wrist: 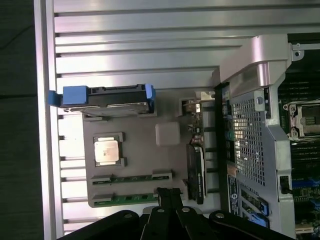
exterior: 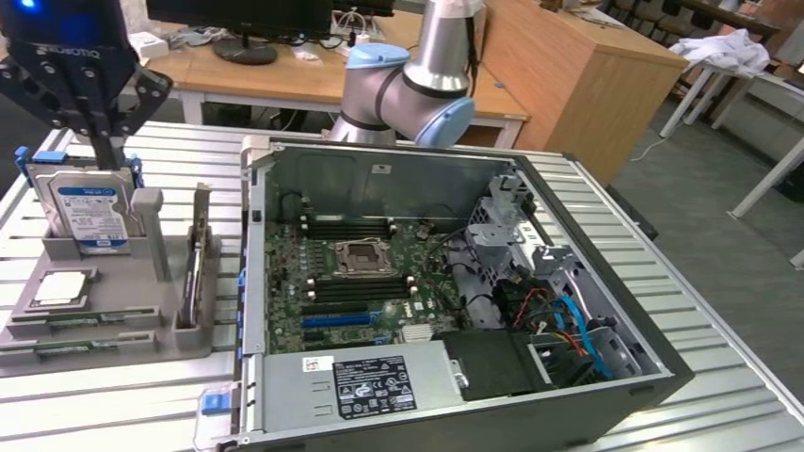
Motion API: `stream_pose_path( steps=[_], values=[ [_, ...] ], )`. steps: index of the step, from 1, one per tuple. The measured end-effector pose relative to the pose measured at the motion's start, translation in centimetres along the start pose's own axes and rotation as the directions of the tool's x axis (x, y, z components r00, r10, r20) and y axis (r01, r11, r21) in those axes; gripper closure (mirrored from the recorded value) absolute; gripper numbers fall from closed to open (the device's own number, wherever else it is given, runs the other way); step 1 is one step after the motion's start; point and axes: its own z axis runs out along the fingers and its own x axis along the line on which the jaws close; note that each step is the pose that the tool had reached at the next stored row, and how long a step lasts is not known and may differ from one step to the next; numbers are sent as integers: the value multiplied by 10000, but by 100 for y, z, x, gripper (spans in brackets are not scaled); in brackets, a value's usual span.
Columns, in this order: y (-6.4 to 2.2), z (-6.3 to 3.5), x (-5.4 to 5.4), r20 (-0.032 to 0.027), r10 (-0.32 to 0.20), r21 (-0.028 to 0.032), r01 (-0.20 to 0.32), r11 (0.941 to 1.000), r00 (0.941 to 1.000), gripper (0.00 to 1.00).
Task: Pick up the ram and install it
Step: 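Reach for the ram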
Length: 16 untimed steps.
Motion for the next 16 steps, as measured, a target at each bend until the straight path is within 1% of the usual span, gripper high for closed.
stream_pose_path(
  steps=[16],
  values=[
    [-27, -8, 401, 1, 2, 0, -2, 10000, 10000, 89]
  ],
)
